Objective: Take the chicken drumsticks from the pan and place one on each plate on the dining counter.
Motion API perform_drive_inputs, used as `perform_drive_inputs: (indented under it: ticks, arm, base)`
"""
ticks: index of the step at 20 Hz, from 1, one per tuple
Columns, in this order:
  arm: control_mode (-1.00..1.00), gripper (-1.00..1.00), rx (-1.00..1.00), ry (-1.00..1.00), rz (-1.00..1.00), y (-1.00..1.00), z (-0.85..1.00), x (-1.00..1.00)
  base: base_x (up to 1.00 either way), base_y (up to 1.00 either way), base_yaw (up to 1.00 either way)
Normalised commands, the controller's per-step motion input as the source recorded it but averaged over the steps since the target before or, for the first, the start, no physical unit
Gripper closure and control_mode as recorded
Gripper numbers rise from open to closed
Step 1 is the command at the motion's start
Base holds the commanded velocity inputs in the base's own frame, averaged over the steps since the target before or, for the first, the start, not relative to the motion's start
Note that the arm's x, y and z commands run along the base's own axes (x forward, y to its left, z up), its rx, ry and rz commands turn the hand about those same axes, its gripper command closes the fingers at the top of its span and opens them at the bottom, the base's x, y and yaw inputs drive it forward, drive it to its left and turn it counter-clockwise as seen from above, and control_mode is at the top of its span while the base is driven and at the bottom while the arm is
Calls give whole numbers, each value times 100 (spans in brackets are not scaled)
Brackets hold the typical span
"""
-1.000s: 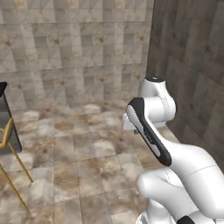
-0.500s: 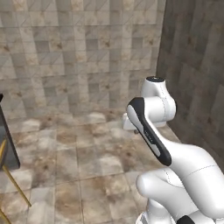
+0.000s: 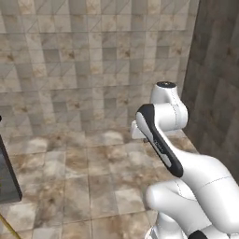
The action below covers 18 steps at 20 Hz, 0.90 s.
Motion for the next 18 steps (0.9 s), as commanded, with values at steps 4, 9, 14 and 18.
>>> perform_drive_inputs:
  ticks: [4,9,14,18]
  arm:
    - [100,100,0,0,0,0,0,0]
    - [100,100,0,0,0,0,0,0]
    - [100,100,0,0,0,0,0,0]
    - [100,100,0,0,0,0,0,0]
  base:
    - [100,-17,17]
    - [100,-13,23]
    - [98,-11,29]
    - [94,-10,35]
